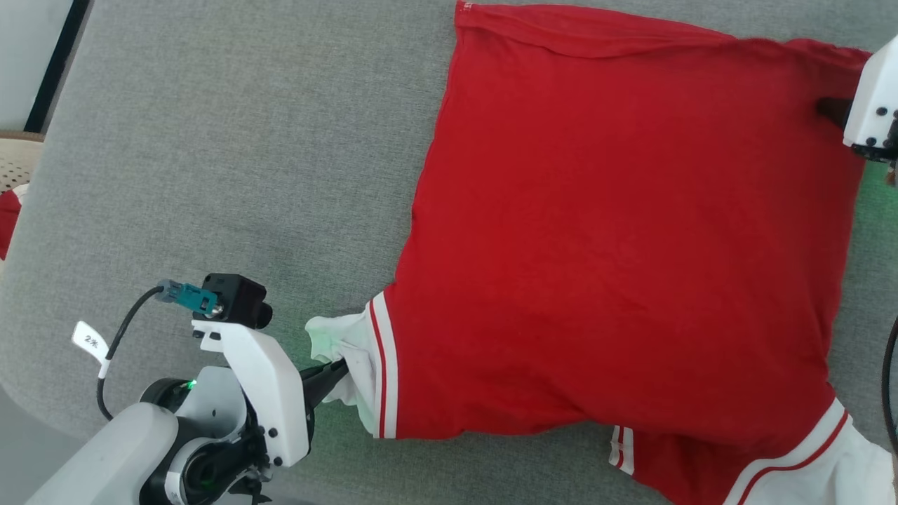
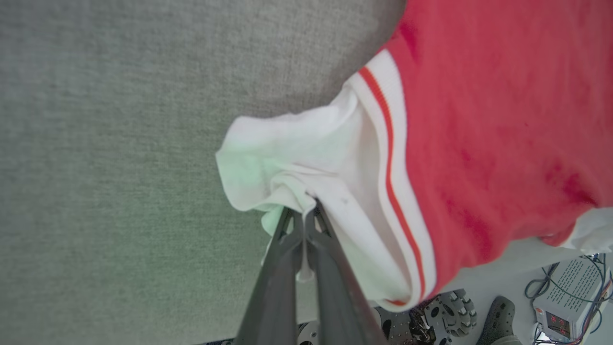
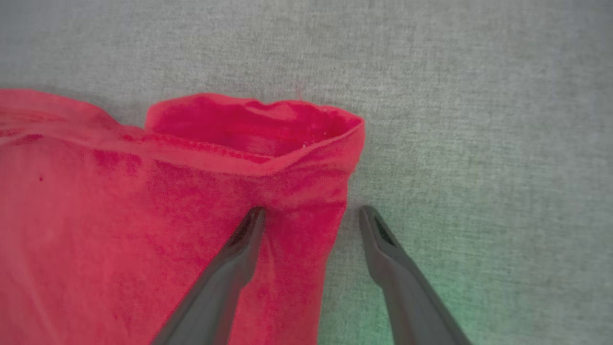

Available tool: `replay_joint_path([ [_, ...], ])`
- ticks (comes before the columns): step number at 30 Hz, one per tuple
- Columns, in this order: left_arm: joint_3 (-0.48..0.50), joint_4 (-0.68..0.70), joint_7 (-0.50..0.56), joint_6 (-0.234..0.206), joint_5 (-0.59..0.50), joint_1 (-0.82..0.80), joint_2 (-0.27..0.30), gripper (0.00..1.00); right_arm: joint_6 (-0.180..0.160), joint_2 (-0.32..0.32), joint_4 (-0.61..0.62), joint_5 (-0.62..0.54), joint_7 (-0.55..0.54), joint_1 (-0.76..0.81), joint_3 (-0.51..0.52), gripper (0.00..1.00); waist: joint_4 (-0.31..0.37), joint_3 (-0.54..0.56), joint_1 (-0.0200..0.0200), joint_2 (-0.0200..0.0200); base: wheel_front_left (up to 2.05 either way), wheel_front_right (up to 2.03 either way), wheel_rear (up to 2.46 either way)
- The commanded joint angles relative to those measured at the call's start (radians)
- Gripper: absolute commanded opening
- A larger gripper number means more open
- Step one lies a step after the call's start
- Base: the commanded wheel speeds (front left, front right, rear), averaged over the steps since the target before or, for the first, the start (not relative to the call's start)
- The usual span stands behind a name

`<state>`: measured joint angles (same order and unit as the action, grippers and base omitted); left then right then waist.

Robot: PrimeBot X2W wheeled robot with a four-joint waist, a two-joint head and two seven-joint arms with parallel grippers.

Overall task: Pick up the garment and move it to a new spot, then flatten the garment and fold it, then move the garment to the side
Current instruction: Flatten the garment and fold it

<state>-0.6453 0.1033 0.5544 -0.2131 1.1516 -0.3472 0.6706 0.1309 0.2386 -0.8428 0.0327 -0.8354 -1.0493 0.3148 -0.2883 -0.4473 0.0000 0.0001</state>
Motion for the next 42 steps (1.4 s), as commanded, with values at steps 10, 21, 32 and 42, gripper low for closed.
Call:
replay_joint_path([
  [10,0.033,-0.038,-0.030,-0.004,0.002,0.004,0.010,0.00,0.000,-0.005,-0.117,0.031,-0.081,0.024,-0.190,0.00,0.061,0.015,0.0000,-0.0001,0.00,0.00,0.00],
  [21,0.082,-0.011,-0.054,-0.043,0.002,0.048,0.079,0.00,0.000,0.081,0.221,0.321,-0.124,0.183,-0.480,0.00,0.199,0.057,0.0000,-0.0001,0.00,0.00,0.00],
  [32,0.118,0.009,-0.059,-0.068,0.004,0.078,0.138,0.00,0.000,0.122,0.788,0.488,-0.271,0.589,-0.470,0.00,0.314,0.080,0.0000,-0.0001,0.00,0.00,0.00],
  [42,0.117,0.007,-0.056,-0.059,0.001,0.050,0.132,0.00,0.000,0.000,0.969,0.410,-0.254,0.902,-0.350,0.00,0.325,0.065,0.0000,-0.0001,0.00,0.00,0.00],
])
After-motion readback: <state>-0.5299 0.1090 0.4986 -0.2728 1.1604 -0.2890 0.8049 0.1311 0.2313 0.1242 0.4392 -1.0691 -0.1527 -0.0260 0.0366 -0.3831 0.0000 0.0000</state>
